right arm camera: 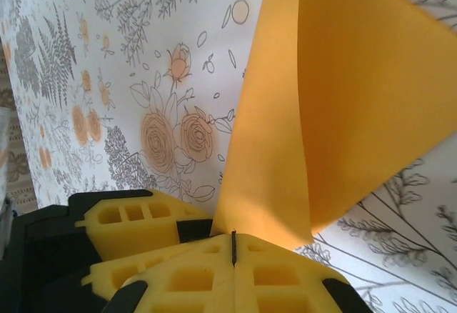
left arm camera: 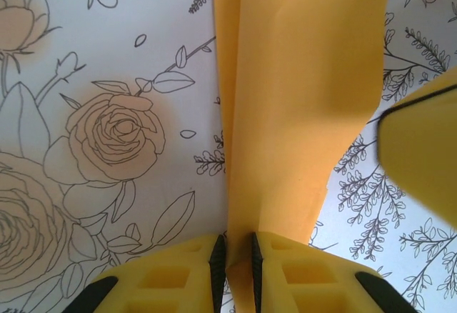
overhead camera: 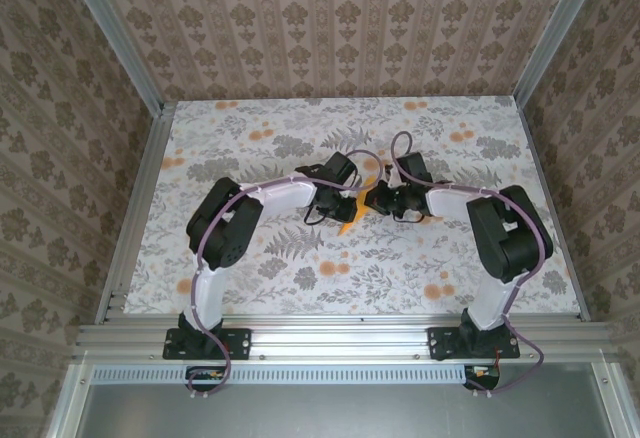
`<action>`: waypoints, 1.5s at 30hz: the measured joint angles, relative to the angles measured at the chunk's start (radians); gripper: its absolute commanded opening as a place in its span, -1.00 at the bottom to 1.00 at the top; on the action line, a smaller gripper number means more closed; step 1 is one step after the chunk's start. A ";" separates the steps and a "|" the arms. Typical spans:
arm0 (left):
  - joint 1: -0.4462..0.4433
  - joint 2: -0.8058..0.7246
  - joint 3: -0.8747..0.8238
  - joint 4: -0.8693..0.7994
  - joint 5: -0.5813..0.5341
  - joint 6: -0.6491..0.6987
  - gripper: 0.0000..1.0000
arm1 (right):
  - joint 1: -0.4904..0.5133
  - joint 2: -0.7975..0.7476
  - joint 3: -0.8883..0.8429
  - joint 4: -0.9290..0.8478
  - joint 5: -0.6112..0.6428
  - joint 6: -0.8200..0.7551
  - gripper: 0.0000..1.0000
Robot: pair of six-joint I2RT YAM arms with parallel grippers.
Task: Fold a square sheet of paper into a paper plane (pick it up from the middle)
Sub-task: Fold the wing for the fifth time at the center of the table.
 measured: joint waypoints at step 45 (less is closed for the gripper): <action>-0.014 -0.235 -0.317 0.187 0.087 -0.172 -0.48 | 0.008 0.137 0.137 -0.159 0.007 -0.024 -0.92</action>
